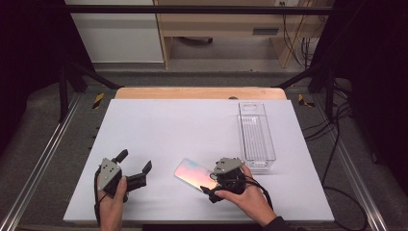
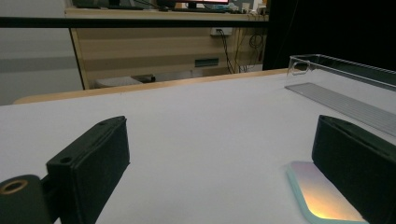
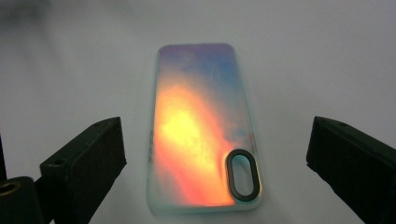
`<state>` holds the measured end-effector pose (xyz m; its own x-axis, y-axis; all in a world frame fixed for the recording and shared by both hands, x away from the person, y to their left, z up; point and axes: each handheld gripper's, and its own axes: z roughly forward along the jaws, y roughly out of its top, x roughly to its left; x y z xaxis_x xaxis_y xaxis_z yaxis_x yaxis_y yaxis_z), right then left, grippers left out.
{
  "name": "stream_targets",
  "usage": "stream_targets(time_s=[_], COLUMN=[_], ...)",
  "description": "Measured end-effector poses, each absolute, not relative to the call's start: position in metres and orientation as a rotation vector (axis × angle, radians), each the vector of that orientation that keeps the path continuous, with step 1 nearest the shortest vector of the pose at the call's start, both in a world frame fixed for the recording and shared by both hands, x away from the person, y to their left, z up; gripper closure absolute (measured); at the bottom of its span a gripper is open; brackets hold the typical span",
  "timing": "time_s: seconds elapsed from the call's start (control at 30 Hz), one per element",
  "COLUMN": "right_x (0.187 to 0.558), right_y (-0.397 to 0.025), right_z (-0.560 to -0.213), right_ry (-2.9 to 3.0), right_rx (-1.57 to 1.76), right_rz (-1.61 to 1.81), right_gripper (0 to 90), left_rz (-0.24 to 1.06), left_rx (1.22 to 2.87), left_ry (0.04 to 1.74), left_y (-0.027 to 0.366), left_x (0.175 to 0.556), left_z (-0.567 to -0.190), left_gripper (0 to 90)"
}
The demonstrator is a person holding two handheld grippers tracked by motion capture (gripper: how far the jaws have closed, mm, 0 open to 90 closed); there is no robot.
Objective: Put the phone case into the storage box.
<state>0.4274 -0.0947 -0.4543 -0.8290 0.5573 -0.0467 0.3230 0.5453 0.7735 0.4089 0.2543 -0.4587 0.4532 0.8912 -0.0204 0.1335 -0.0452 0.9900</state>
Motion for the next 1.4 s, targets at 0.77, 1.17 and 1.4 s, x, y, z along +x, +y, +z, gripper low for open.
stream_targets(time_s=[0.77,1.17,1.4], right_x=[0.437,0.435,0.434], right_y=[-0.088,-0.086,-0.085], right_z=[-0.481,-0.486,-0.488], right_ry=[2.618,2.639,2.642], right_rx=[0.772,0.767,0.758], right_rz=[1.081,1.068,1.044], right_gripper=[6.4,6.2,5.8], left_rz=[0.792,0.798,0.796], left_rx=[1.524,1.529,1.521], left_ry=[0.928,0.921,0.925], left_y=[0.252,0.250,0.251], left_x=[0.409,0.409,0.409], left_z=[-0.459,-0.459,-0.459], left_gripper=[3.5,3.5,3.5])
